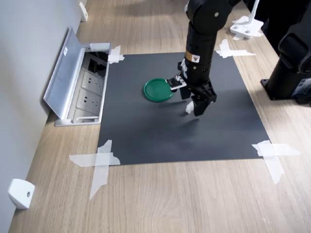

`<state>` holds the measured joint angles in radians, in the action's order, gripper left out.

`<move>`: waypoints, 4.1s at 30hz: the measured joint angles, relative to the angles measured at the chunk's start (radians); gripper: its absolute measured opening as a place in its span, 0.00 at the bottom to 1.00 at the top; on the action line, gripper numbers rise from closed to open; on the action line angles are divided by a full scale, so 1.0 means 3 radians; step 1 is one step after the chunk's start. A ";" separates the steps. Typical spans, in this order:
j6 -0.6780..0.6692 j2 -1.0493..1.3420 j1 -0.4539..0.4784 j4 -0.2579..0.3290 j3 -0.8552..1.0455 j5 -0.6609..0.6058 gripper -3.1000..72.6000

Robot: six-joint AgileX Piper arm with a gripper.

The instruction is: Grasp a white terminal and put it on the green lid.

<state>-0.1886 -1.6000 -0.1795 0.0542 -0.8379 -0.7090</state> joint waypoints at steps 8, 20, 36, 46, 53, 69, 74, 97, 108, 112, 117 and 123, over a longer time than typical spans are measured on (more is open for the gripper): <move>-0.0029 0.0000 0.0000 0.0003 0.0000 0.0043 1.00; -0.0131 -0.0098 0.0000 0.0018 0.0000 0.0043 0.58; -0.0371 0.0071 0.0100 0.0036 -0.0006 -0.0043 0.16; -0.0806 0.0097 0.0908 -0.0039 -0.0503 -0.0281 0.16; -0.0895 -0.0322 0.0986 -0.0038 -0.0822 -0.0289 0.16; -0.1024 -0.0592 0.0986 -0.0011 -0.0848 -0.0157 0.48; -0.1033 -0.0593 0.0986 -0.0011 -0.0848 -0.0153 0.78; -0.0443 0.1110 0.0986 0.0235 -0.0439 0.0122 0.19; 0.0114 0.3447 0.0986 0.0052 0.1213 0.1196 0.14; 0.0323 0.4267 0.0986 0.0062 0.1775 0.1245 0.14; 0.0607 0.5118 0.0986 0.0023 0.2321 0.1312 0.14; 0.0654 0.5367 0.0986 -0.0091 0.2564 0.1582 0.14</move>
<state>0.0076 0.0100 0.1163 0.0270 -0.0687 -0.2344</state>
